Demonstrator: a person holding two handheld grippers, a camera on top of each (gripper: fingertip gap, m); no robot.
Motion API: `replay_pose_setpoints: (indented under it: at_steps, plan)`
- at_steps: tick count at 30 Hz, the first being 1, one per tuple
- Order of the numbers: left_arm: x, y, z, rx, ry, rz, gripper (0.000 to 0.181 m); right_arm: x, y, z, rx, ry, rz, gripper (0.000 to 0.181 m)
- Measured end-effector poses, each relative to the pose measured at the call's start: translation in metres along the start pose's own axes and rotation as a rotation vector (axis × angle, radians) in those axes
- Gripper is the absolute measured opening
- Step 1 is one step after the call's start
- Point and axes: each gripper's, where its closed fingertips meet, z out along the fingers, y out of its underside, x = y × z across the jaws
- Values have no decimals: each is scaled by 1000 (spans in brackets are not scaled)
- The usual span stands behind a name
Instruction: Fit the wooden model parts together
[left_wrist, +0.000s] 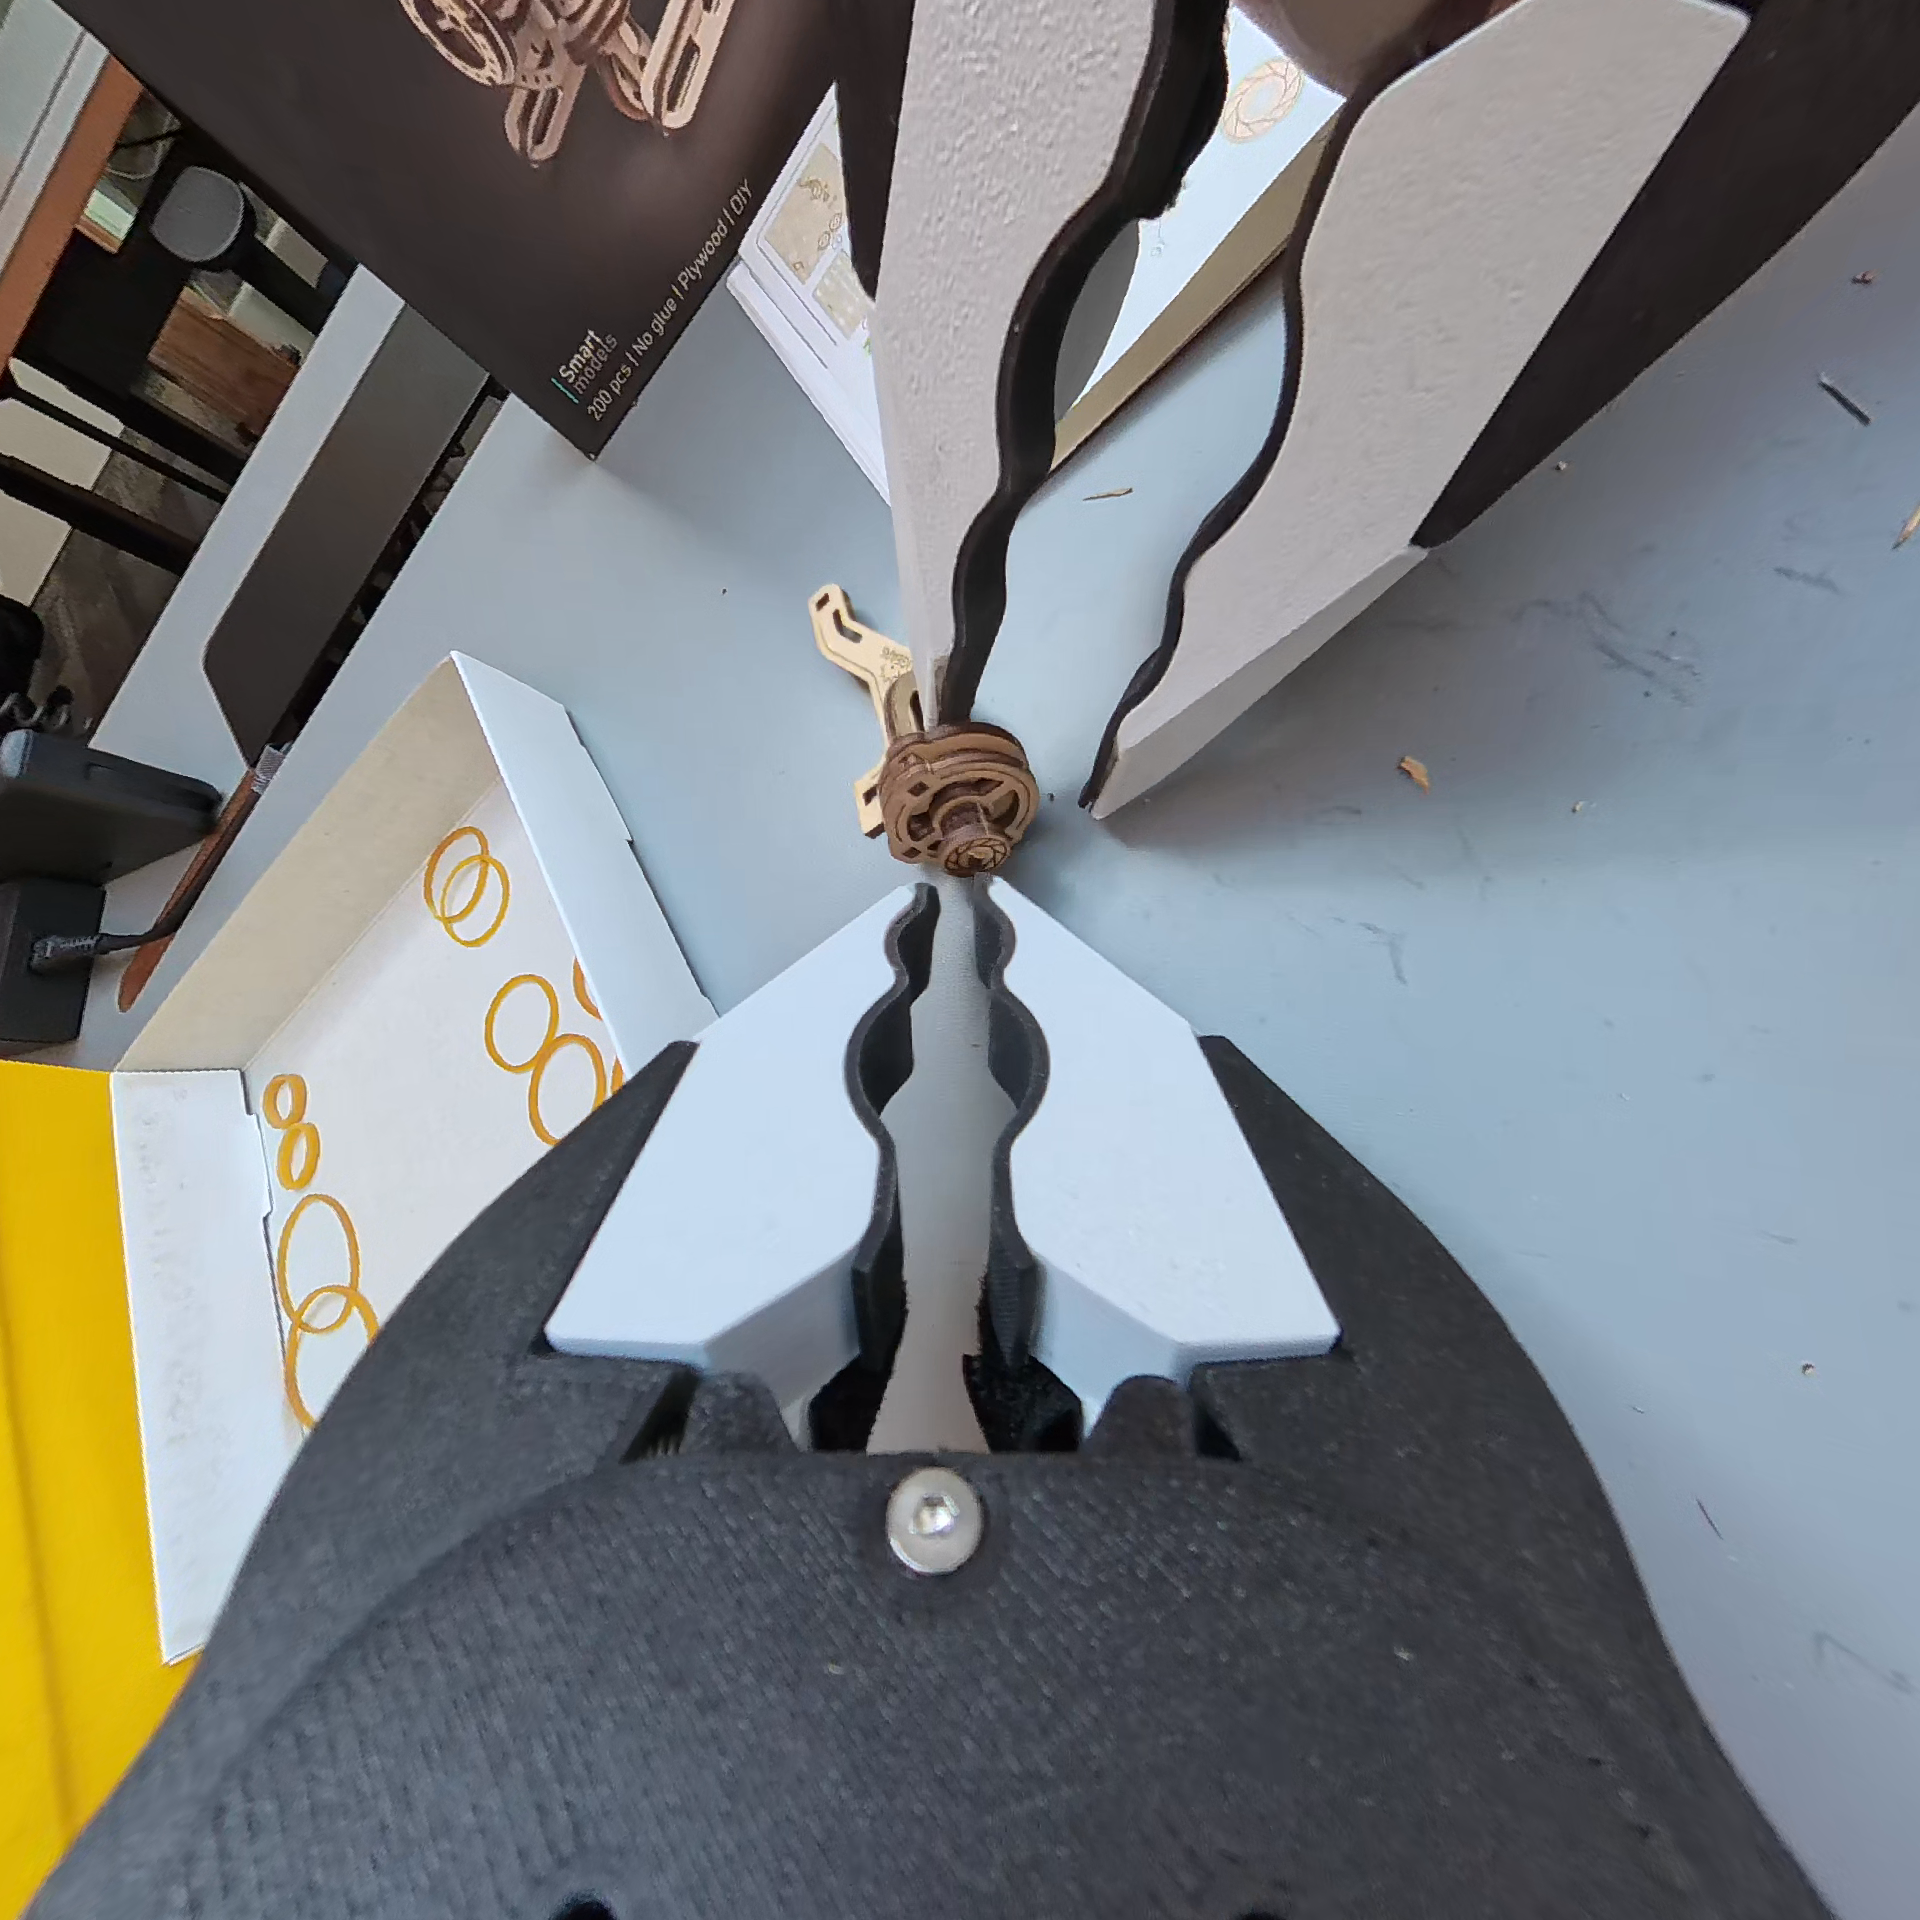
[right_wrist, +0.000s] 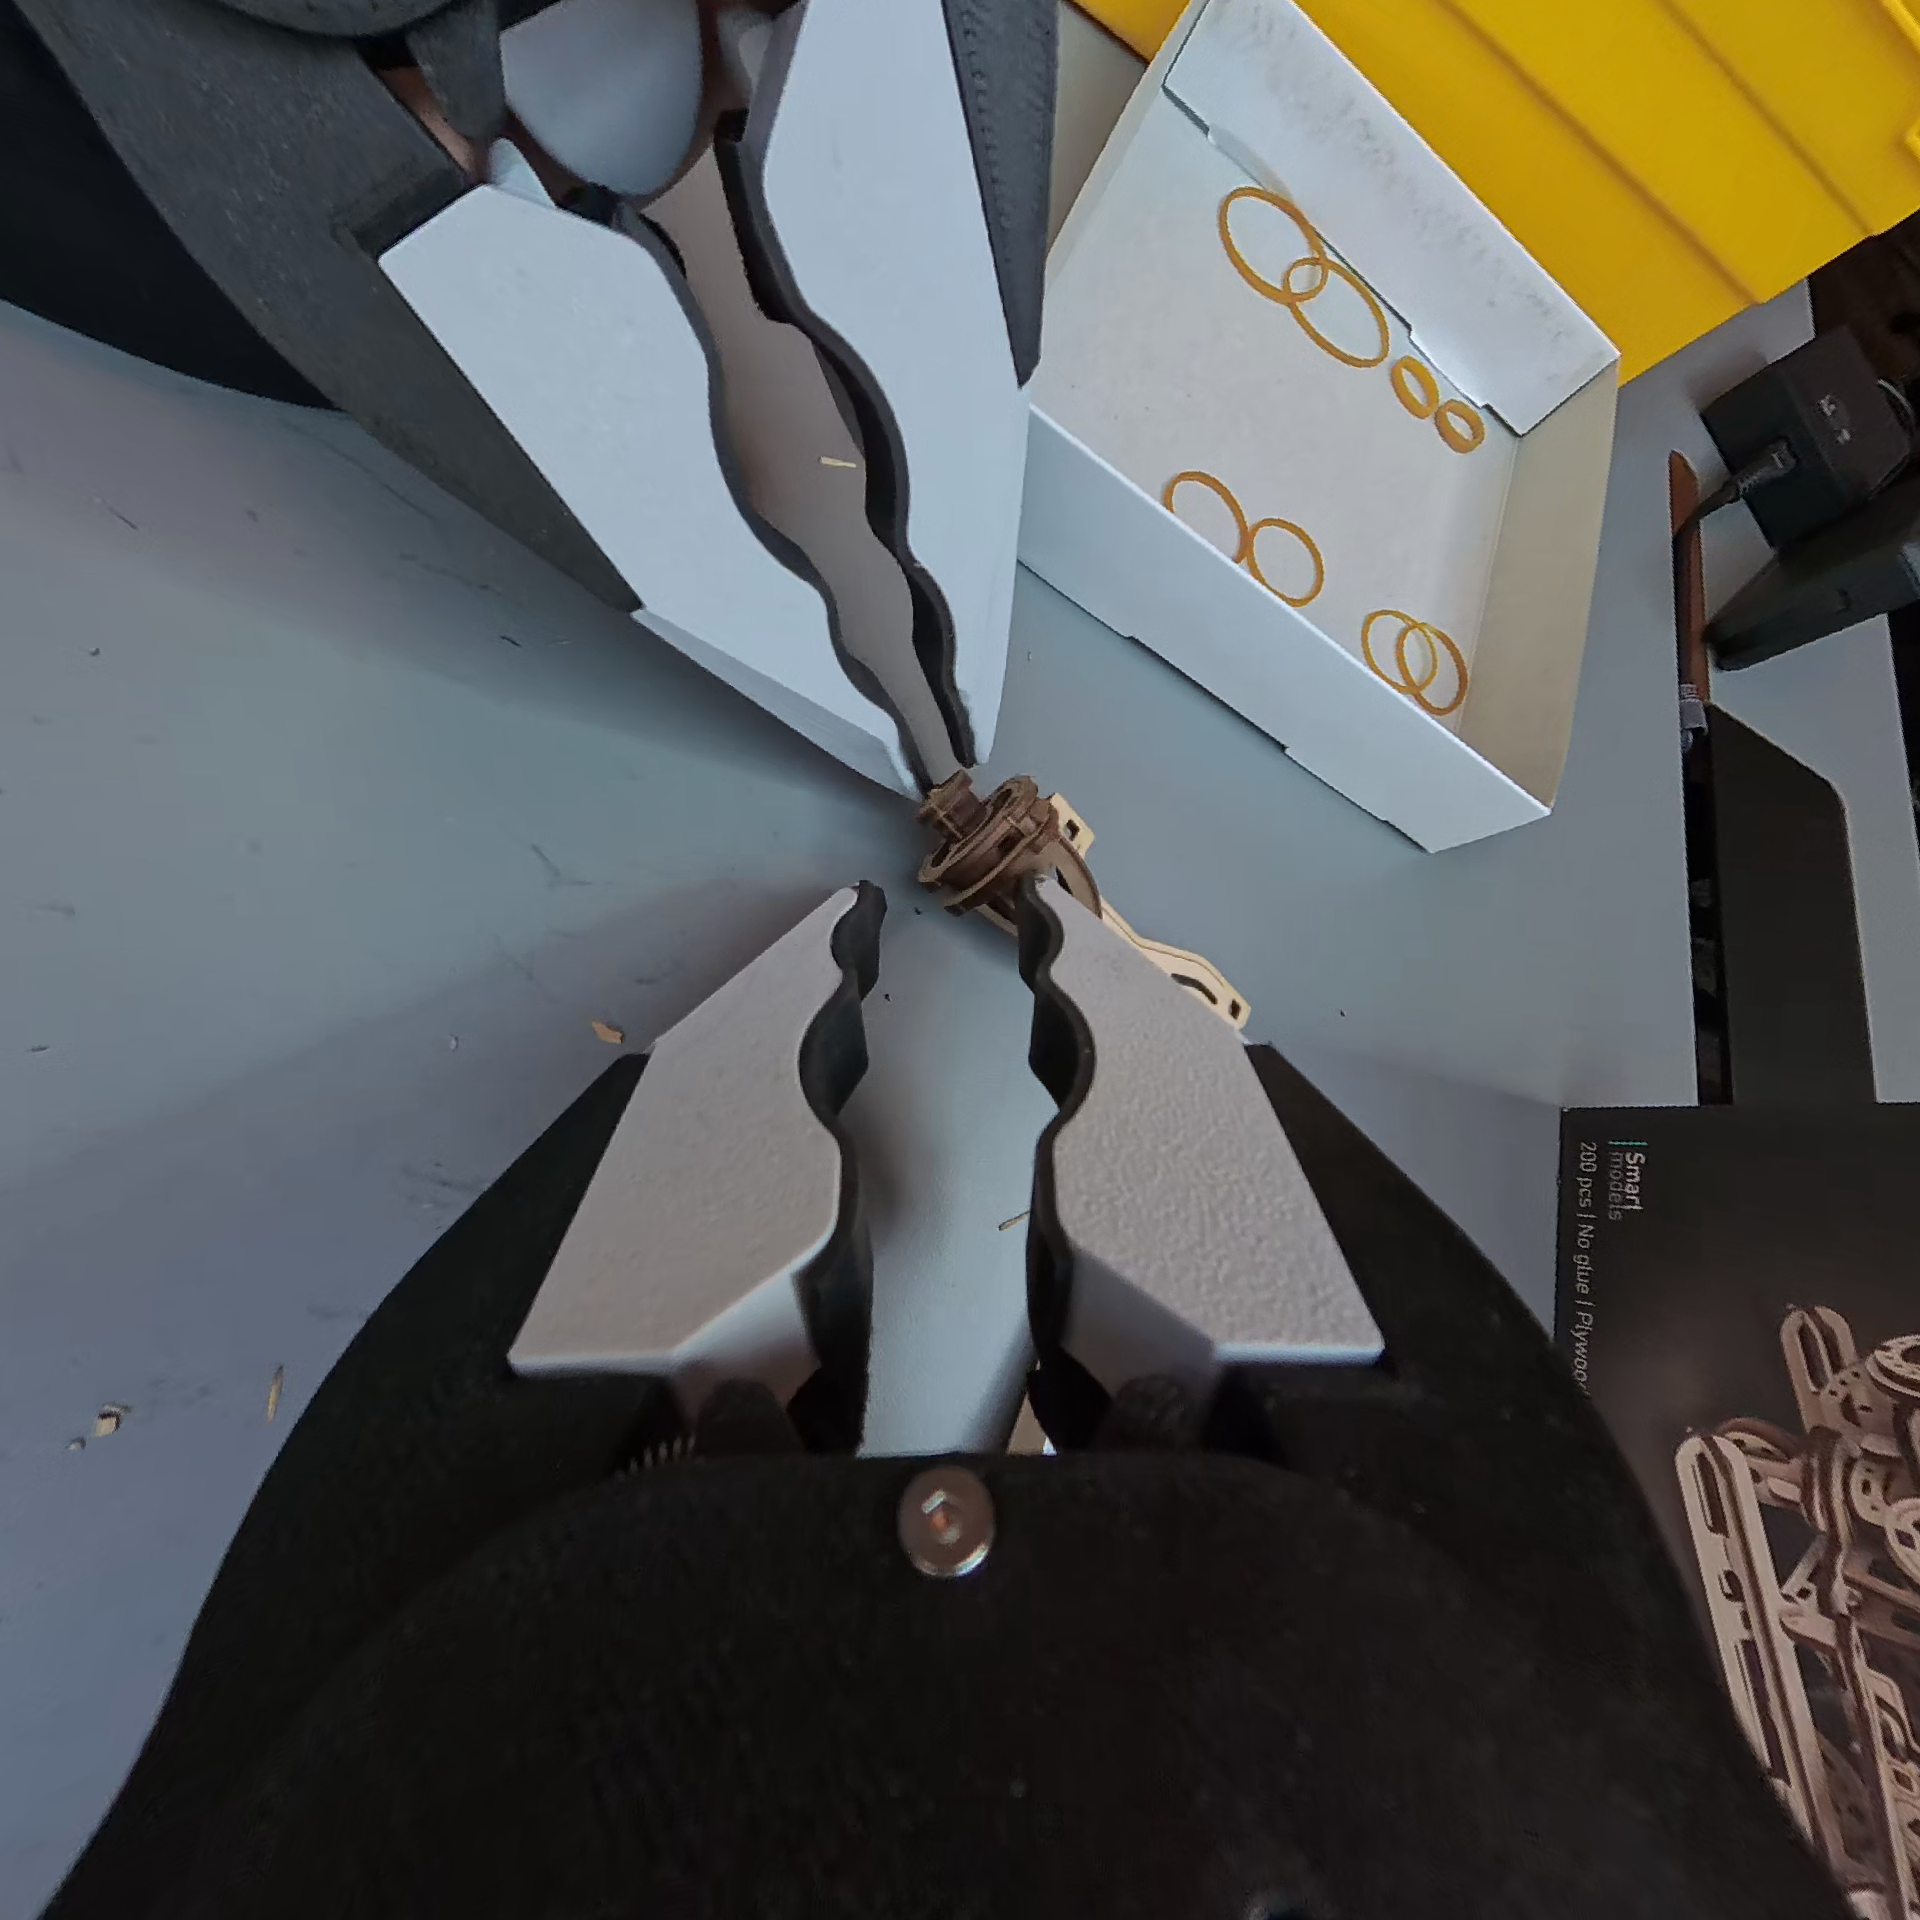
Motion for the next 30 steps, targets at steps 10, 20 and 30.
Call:
replay_pose_setpoints:
  at_steps: [10, 20, 30]
  plan:
    - [-1, 1, -1, 0, -3, -13, 7, 12, -7, -7, 64, -4, 157, 28]
    - [2, -2, 1, 10, -7, 4, 2, 7, -4, 4, 17, 2, 150, 24]
    - [1, -2, 1, 6, -11, 6, 5, 7, -6, 1, 31, 8, 124, 26]
